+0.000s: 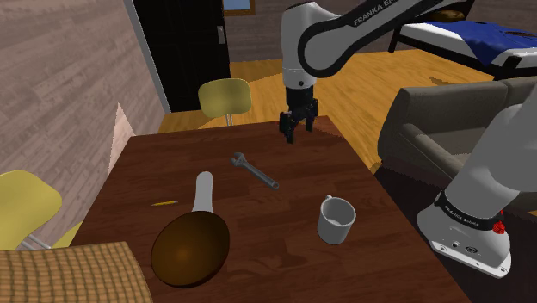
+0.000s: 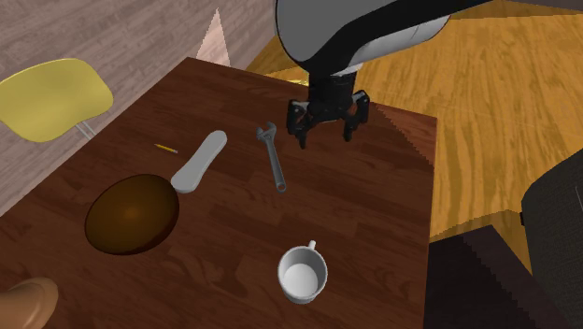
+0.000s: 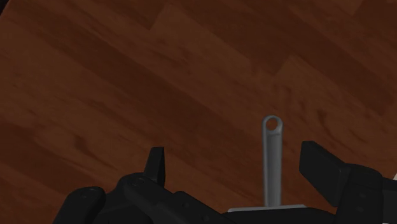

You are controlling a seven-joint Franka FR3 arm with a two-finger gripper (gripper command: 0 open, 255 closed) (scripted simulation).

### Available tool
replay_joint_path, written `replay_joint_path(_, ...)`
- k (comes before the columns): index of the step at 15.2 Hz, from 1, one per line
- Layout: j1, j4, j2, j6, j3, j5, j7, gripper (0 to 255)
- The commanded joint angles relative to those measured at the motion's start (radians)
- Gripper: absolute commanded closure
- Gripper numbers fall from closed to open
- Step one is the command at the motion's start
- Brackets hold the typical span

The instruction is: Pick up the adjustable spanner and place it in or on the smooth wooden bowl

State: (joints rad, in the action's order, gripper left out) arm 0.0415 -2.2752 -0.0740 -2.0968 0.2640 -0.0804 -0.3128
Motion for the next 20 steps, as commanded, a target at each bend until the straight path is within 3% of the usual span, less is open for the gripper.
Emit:
replay_joint_path(1,0.003,0.05,0.088,-0.04,0.008,0.026,-0.023,0)
replay_joint_path(8,0.045,0.255,0.367,-0.116,0.012,0.121,-0.109,0)
replay_joint_path(15,0.113,0.53,0.647,-0.123,-0.015,0.199,-0.167,0)
replay_joint_path(20,0.121,0.532,0.688,-0.162,-0.022,0.209,-0.173,0)
